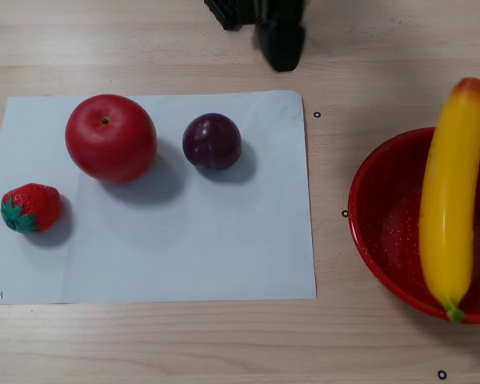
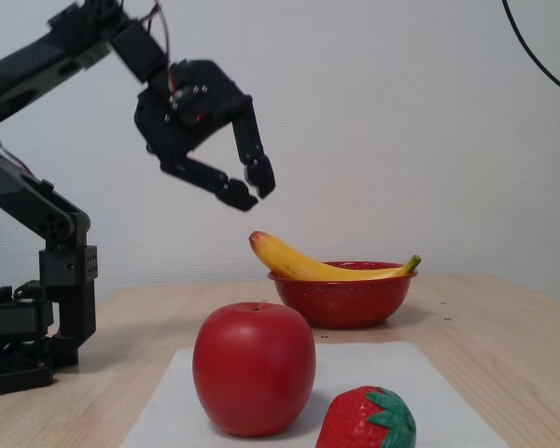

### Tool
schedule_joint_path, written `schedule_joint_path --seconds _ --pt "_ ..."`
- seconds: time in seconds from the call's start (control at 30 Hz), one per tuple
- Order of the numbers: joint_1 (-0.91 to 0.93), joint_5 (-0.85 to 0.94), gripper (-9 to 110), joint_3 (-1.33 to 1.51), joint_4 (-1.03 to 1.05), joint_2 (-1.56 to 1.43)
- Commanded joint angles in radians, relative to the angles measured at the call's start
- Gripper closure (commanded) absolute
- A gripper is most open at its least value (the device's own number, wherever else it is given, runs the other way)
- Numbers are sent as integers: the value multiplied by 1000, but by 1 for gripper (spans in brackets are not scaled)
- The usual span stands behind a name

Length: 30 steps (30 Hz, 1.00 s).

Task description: Grasp the banana and put it in the red bowl.

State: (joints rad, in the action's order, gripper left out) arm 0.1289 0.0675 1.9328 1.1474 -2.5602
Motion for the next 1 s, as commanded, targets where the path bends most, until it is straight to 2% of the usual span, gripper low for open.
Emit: schedule_joint_path --seconds 0.0,0.53,0.97 --pt "-14 18 101 17 -118 -95" --pt "-44 6 101 684 -614 -446" --pt "-46 -54 101 1092 -877 -626"
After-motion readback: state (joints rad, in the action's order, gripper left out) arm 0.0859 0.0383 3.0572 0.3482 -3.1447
